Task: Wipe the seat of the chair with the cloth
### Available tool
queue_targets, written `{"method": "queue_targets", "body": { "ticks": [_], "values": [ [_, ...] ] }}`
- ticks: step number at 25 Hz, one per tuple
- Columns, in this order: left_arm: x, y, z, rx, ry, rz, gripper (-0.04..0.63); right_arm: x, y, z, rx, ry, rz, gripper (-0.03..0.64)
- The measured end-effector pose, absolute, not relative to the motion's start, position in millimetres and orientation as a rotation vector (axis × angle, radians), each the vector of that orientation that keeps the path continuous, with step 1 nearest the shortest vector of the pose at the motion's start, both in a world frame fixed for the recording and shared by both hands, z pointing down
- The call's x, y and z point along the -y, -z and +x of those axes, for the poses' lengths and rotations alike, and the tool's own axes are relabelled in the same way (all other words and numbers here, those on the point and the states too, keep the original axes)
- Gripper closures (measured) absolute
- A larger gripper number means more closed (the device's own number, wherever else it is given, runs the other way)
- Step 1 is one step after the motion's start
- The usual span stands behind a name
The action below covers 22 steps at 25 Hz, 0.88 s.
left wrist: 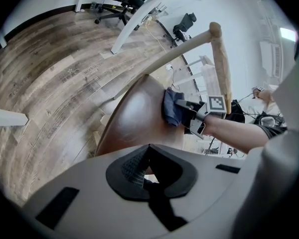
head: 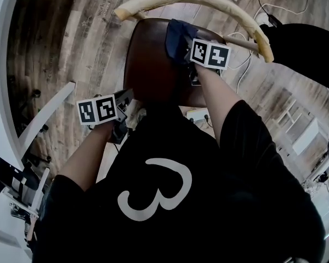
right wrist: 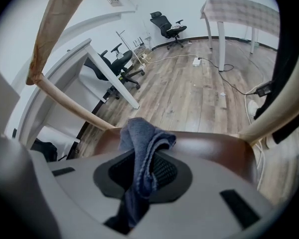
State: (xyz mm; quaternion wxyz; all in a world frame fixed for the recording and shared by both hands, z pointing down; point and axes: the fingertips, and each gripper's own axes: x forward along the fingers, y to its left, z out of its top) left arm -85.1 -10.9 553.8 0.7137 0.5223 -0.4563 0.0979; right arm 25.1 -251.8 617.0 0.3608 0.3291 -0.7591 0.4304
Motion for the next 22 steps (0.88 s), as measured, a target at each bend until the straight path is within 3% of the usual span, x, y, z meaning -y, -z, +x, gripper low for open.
{"method": "queue_targets", "body": {
  "ticks": [22],
  "values": [
    [16.3, -559.4, -79.0, 0.988, -0.357, 1.210, 0.583, 249.3, -629.0, 203.9, 1.747, -1.119, 1.150, 0.561]
  ]
}}
